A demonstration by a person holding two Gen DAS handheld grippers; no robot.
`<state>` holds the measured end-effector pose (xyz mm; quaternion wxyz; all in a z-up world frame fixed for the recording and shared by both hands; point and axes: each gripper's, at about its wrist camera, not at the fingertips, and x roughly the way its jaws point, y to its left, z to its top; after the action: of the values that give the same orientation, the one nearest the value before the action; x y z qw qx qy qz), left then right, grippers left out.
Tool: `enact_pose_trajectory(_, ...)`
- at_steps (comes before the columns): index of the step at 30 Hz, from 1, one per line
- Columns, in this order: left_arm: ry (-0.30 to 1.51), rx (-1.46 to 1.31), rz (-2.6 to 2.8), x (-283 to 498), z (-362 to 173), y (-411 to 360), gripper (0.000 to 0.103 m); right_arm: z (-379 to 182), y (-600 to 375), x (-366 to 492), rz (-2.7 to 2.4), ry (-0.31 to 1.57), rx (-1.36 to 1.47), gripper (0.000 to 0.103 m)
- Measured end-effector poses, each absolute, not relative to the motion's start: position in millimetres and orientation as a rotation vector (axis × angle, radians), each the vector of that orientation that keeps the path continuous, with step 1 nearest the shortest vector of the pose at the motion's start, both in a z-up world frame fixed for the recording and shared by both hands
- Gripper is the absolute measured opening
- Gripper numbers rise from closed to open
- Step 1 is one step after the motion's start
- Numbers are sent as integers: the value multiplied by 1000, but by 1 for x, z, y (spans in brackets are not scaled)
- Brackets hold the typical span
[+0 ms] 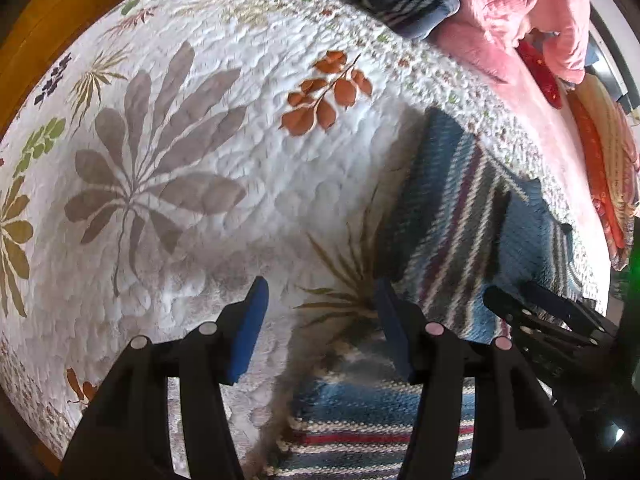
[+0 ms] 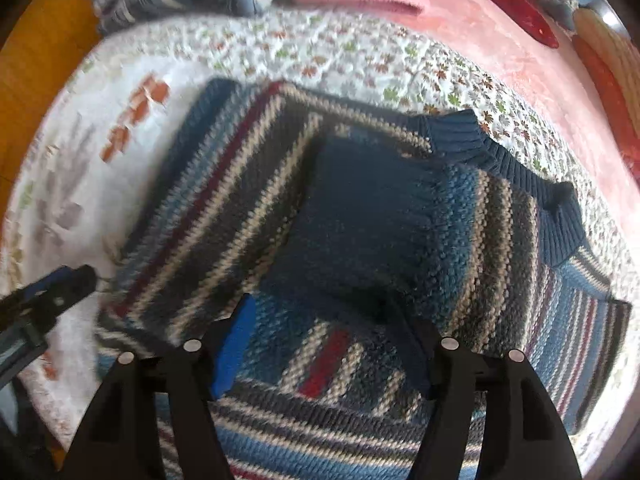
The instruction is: Fold small clothes
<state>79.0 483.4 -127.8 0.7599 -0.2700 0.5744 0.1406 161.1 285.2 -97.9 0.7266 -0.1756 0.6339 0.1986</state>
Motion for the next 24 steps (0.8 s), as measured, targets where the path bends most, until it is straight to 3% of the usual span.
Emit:
enact_pose_trajectory(1, 1256, -576, 301, 79, -129, 481, 55, -100, 286, 159, 432, 1387, -413, 65)
enact_pose_trajectory(3, 1267, -542, 283, 82, -129, 473, 55, -100, 287, 157, 400, 1356, -466, 38)
enact_pose_trajectory(4, 1269, -525, 277, 84, -130, 470, 55, -99, 283, 157, 385, 1341, -483, 32)
enact_pose_trajectory(6, 1268, -488, 279, 86, -130, 464, 55, -94, 272, 160, 390, 1339, -448, 9)
enact_pose_trajectory(15, 1243, -486, 287, 85, -129, 467, 55, -37, 154, 169, 464, 1339, 153, 9)
enact_pose_trajectory(24, 1224, -457, 300, 88, -129, 464, 55, -20, 54, 188, 334, 1312, 307, 9)
